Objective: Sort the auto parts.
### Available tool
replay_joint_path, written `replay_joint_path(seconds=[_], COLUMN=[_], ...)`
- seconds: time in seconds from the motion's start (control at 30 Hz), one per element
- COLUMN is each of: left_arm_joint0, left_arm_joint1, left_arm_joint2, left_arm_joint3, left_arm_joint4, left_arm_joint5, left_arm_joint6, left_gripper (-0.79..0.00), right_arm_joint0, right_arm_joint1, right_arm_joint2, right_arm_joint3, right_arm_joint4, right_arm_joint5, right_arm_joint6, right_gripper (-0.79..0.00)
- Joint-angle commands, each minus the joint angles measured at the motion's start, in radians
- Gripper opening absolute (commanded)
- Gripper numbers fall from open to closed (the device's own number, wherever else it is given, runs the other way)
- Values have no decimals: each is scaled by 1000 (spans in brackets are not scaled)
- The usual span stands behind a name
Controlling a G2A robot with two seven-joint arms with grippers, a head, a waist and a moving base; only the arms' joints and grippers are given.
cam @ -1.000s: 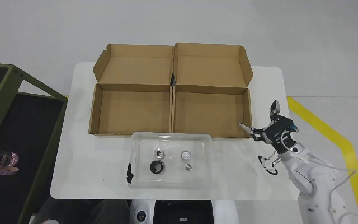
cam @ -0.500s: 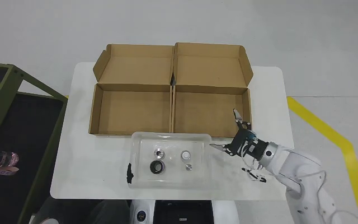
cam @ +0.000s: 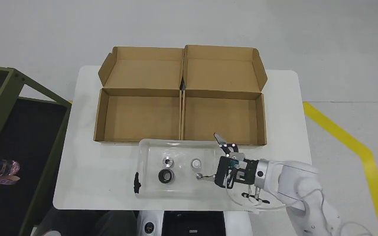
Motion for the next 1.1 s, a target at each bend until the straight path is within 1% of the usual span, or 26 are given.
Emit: replay_joint_path(seconds=[0.0, 0.2, 0.5, 1.03, 1.07], left_arm_joint0=[0, 0, 0, 0, 0], left_arm_joint1=[0, 0, 0, 0, 0], left_arm_joint2=[0, 0, 0, 0, 0], left_arm_joint3=[0, 0, 0, 0, 0], left_arm_joint4=[0, 0, 0, 0, 0], left_arm_joint5=[0, 0, 0, 0, 0], left_arm_joint6=[0, 0, 0, 0, 0], left_gripper=[0, 0, 0, 0, 0], right_arm_joint0=[13, 53, 92, 165, 169], right_arm_joint1=[1, 0, 2, 2, 2], right_arm_joint2=[-26, -104, -189, -281, -285], right_arm_joint3=[7, 34, 72, 160, 165], right_arm_joint4=[-12, -21, -18, -11, -9], right_arm_joint5=[0, 4, 8, 59, 62], right_arm_joint6=[21, 71, 132, 175, 175], right_gripper=[0, 0, 0, 0, -28])
